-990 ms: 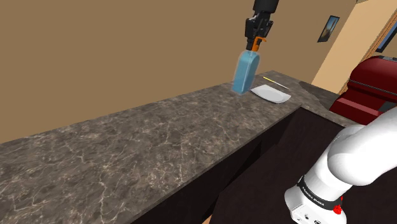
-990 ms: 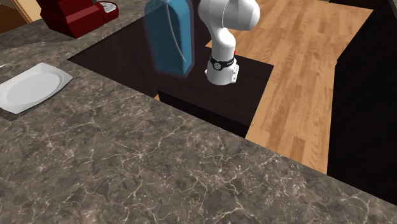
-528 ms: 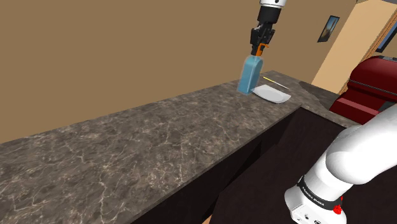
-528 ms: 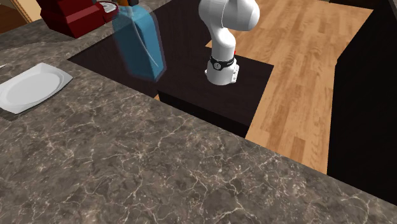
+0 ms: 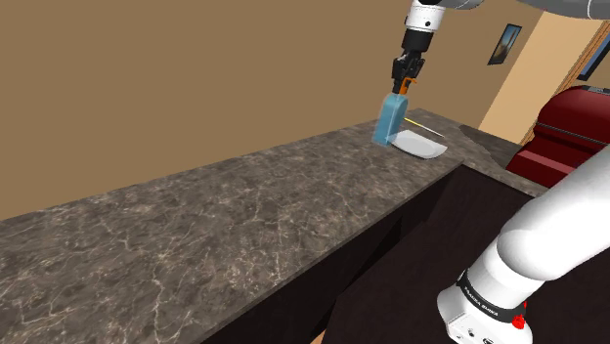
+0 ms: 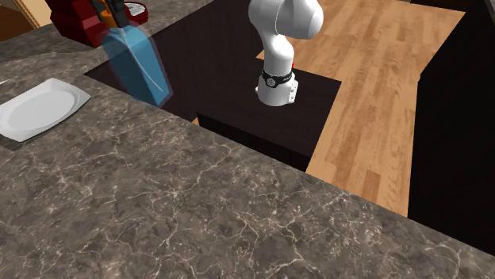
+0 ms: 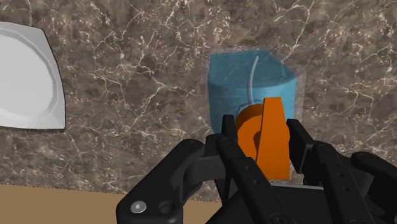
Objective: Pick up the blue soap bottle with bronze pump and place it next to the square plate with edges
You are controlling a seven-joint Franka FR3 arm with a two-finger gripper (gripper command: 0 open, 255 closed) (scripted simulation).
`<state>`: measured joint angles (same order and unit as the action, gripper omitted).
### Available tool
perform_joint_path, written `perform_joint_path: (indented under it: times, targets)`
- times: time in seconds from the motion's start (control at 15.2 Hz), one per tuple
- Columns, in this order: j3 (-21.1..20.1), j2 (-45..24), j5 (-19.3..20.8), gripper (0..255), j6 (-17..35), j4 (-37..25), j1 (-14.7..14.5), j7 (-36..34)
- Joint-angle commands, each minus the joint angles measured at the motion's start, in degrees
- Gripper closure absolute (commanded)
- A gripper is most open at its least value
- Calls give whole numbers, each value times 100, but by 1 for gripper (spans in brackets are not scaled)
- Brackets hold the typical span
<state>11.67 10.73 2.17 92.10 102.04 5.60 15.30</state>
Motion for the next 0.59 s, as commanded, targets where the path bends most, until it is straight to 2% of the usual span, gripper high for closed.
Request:
perform_joint_path:
  times: [0.0,0.53]
  targets:
    - [163,-249,-26,255,80,-174,93,267]
    - [709,-1358,-318,255,452,-873,534,1282]
